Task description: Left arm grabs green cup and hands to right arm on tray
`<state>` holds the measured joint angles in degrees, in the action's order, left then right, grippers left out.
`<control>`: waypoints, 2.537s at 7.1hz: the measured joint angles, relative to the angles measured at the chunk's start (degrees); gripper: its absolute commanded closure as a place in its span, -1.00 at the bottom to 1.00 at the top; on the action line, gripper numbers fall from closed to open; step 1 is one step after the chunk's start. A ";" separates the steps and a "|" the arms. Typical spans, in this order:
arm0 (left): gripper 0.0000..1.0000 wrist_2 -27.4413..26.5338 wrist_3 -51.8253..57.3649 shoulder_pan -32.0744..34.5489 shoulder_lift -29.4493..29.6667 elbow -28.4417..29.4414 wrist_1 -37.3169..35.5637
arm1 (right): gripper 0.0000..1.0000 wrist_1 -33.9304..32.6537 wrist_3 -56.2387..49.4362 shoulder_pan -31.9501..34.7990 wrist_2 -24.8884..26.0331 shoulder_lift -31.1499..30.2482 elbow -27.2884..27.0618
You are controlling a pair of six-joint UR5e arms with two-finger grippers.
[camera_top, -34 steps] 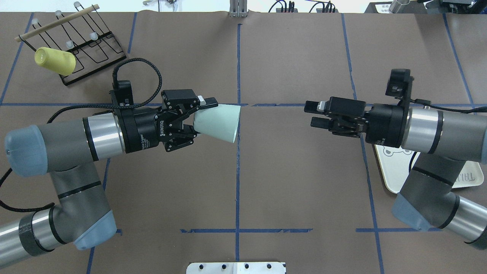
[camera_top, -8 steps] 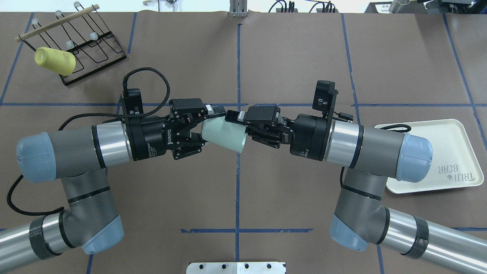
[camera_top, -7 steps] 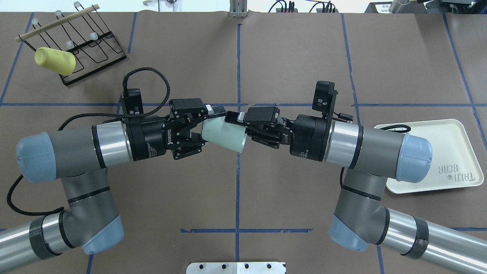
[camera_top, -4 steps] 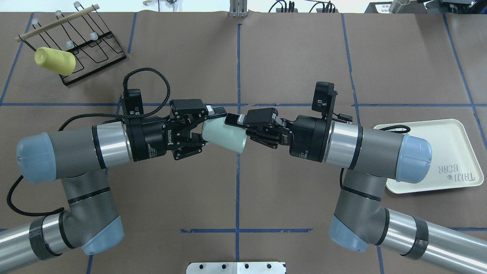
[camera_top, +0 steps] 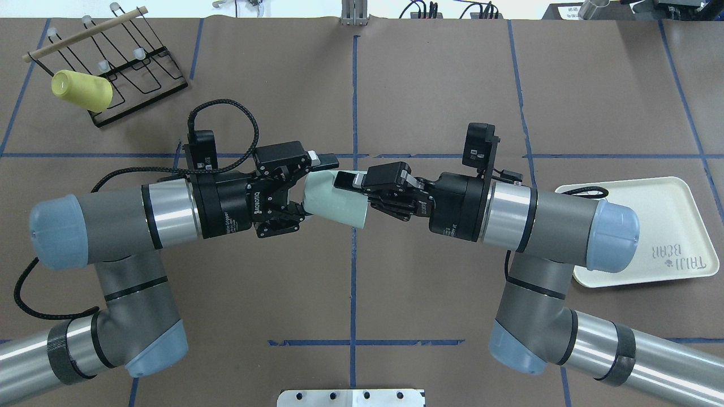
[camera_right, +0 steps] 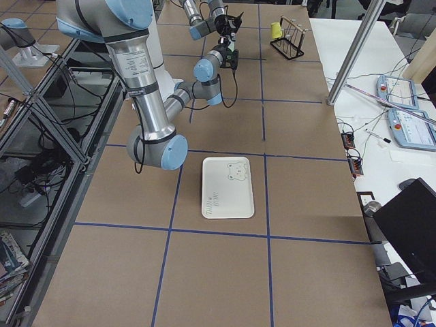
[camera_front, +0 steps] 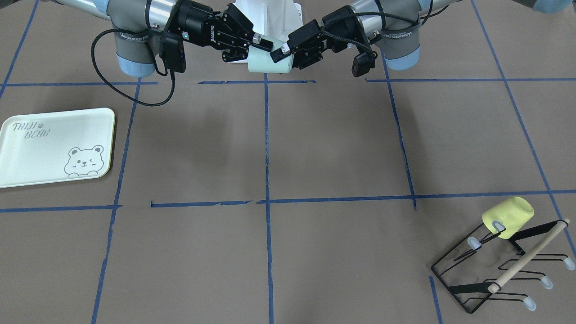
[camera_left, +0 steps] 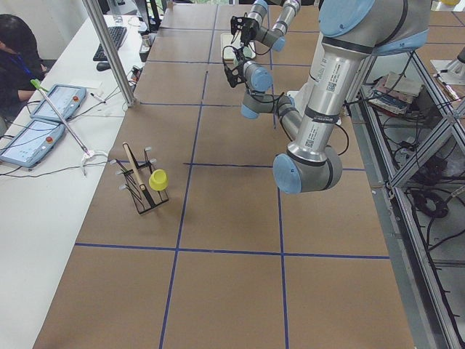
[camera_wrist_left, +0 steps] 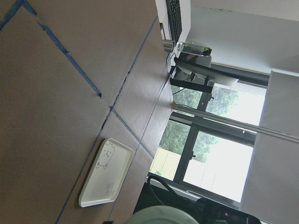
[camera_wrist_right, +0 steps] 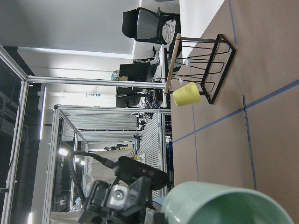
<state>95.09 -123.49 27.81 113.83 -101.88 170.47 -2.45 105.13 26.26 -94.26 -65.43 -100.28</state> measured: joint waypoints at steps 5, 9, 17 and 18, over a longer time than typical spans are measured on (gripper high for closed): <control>-1.00 -0.59 3.28 4.08 1.07 0.56 -10.51 | 1.00 -0.19 0.15 -0.03 -0.04 -0.09 -0.26; -1.00 2.36 17.82 11.05 1.15 0.73 -32.53 | 1.00 -19.34 -4.63 4.61 -2.77 -1.07 -2.16; -1.00 25.23 103.13 38.95 -11.14 -14.51 -94.98 | 0.95 -87.95 -76.77 34.47 -29.63 -16.35 -18.03; -1.00 28.31 111.50 43.86 -15.93 -14.32 -96.20 | 0.95 -88.11 -80.79 38.15 -32.59 -19.72 -17.56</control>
<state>123.40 -11.99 71.67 97.90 -116.20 74.26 -90.55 24.33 64.41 -126.85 -85.16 -117.84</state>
